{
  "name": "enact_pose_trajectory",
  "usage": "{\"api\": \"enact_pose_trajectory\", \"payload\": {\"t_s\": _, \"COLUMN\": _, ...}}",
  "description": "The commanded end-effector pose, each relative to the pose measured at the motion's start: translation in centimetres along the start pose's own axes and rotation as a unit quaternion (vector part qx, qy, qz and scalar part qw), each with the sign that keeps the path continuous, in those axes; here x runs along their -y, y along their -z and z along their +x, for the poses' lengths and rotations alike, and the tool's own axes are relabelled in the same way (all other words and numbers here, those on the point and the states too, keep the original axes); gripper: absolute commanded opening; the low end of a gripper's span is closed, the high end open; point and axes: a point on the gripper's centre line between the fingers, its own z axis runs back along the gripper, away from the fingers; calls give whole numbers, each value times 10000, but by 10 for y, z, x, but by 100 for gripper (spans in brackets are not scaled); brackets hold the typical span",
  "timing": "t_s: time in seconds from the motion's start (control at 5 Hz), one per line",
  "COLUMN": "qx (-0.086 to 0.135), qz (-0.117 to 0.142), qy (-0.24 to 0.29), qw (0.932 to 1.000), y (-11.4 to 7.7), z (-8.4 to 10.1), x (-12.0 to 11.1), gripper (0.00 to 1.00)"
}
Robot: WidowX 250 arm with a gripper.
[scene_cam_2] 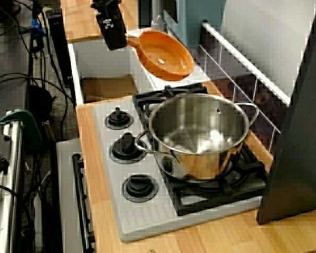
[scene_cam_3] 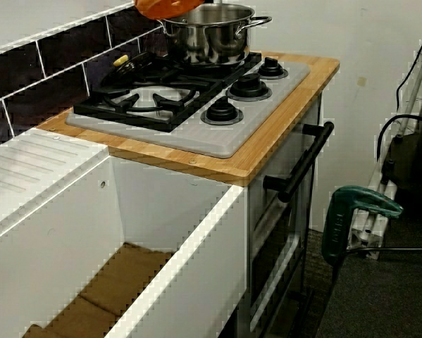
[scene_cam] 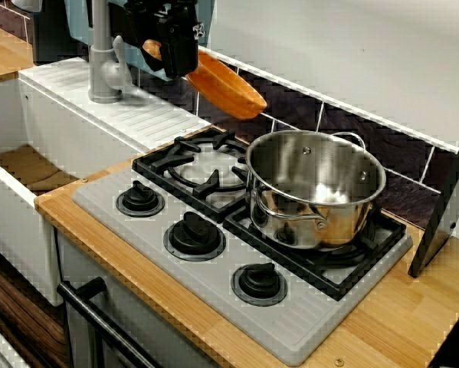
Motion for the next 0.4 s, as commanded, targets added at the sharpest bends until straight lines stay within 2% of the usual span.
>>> {"api": "enact_pose_trajectory", "payload": {"t_s": 0.0, "qx": 291, "qz": 111, "qy": 27, "qw": 9995, "y": 8, "z": 0, "x": -4, "gripper": 0}}
{"api": "enact_pose_trajectory", "payload": {"t_s": 0.2, "qx": 279, "qz": 153, "qy": 29, "qw": 9995, "y": 17, "z": -1, "x": -7, "gripper": 0}}
